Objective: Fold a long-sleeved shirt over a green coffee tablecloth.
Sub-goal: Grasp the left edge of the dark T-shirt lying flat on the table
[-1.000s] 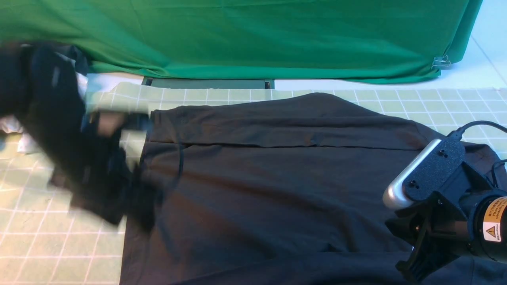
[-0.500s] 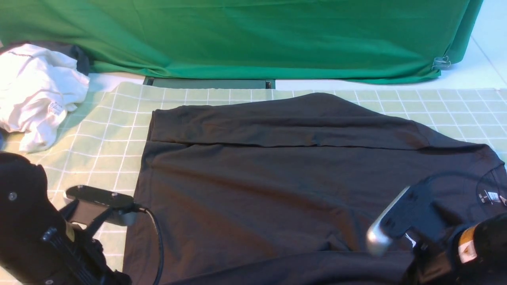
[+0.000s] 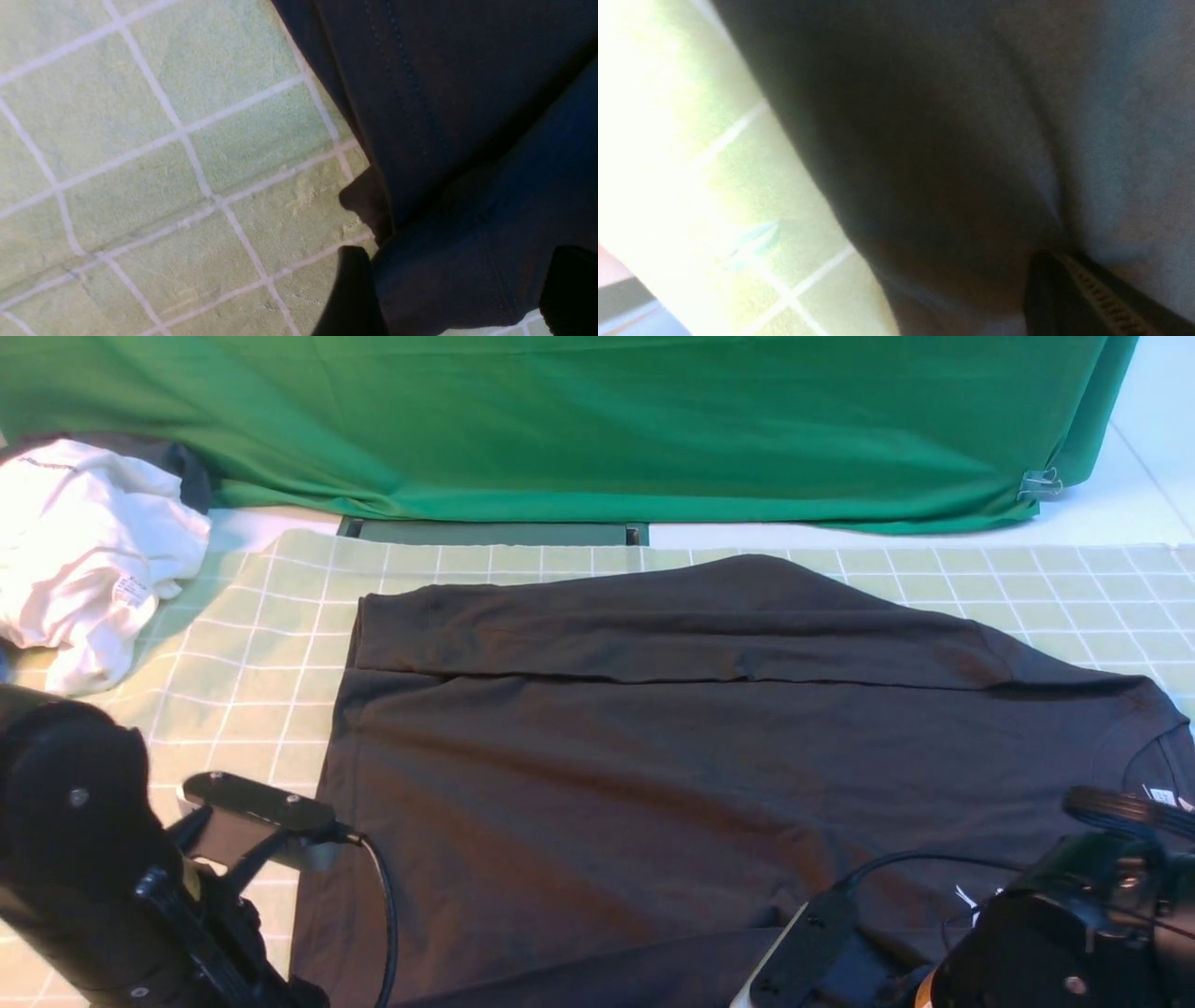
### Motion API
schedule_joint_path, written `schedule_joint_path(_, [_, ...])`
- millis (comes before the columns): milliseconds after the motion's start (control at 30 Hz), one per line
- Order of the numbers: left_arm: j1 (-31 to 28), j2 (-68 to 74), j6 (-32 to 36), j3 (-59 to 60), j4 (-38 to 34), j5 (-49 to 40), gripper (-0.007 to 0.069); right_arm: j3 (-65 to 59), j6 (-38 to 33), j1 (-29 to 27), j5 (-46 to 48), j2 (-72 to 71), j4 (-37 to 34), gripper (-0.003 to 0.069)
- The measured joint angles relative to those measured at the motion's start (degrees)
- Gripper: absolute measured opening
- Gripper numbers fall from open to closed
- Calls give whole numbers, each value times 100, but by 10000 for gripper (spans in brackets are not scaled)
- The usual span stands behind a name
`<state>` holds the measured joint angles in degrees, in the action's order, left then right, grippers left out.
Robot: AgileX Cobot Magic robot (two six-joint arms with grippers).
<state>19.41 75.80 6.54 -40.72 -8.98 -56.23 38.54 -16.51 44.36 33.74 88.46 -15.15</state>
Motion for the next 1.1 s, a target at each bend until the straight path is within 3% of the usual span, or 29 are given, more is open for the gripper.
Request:
schedule_joint_path(100, [0,162,52,0,0,0,378,10,2,4,31,12,13,13])
schedule_joint_path(267, [0,442,293,111,-131,-7,174,-29,-17,4,150,5,18,13])
schedule_joint_path(333, [0,499,385,183,-156,-30,50,-35,-135,4,356,0,12,13])
schedule_joint_path(400, [0,469,401,177,-167,-140,-6,-46,-189,4,498,-29,-6,13])
schedule_joint_path(567, [0,17,253,79,-100,-525,-41,-132,-259,4,1092,-319,86,13])
schedule_joint_path(767, [0,-633,-222,0,329,-422,-17,-132,-282,4,1284,-999,313,13])
schedule_joint_path(1100, [0,-325,-303,404,488,308,407,-132,-304,4,379,-1262,345,13])
